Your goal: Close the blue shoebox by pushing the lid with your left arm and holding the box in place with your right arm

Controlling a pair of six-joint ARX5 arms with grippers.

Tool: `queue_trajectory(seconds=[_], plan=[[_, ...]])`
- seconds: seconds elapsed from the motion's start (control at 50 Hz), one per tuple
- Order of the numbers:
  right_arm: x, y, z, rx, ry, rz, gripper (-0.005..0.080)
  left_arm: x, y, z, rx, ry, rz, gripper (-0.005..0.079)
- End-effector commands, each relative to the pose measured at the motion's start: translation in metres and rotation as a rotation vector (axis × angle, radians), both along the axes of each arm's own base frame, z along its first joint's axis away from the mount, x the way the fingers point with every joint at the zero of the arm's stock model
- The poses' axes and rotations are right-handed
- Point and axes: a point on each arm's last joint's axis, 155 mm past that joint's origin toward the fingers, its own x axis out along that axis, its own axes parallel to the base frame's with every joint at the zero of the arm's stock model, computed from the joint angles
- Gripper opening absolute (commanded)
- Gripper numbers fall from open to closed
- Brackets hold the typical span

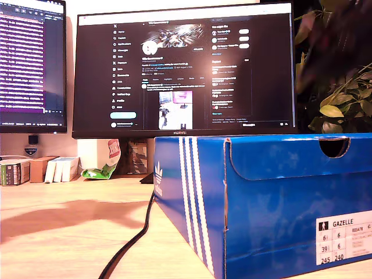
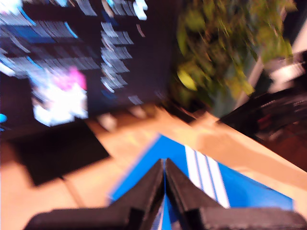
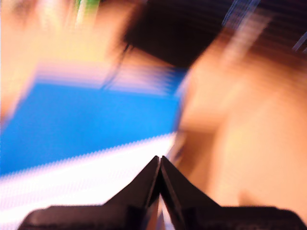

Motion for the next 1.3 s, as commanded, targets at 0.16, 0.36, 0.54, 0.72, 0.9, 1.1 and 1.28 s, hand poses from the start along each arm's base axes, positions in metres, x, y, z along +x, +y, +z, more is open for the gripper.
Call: queue_trajectory(seconds=[0.16, 0.36, 0.54, 0.72, 0.9, 1.1, 1.28], plan=[[-0.009, -0.048, 0.074, 0.036, -0.217, -0.141, -0.0012, 0.007, 0.042, 0.012, 0.046, -0.099, 0.081, -0.0019], [-0.042, -0.075, 0.148, 0.078, -0.443, -0.225, -0.0012, 0.006, 0.081, 0.05, 0.075, -0.255, 0.168, -0.0019], [-0.063, -0.085, 0.179, 0.127, -0.529, -0.268, -0.0012, 0.012, 0.108, 0.072, 0.124, -0.332, 0.276, -0.0019], [-0.081, -0.078, 0.189, 0.162, -0.546, -0.256, -0.0012, 0.002, 0.106, 0.085, 0.065, -0.316, 0.271, -0.0019], [-0.104, -0.072, 0.214, 0.153, -0.649, -0.263, -0.0012, -0.022, 0.091, 0.096, 0.044, -0.345, 0.229, -0.0019], [-0.121, -0.061, 0.221, 0.12, -0.689, -0.233, -0.0012, -0.047, 0.083, 0.108, 0.036, -0.393, 0.215, -0.0019], [-0.127, -0.057, 0.212, 0.068, -0.691, -0.218, -0.0012, -0.055, 0.078, 0.104, 0.051, -0.387, 0.2, -0.0019]])
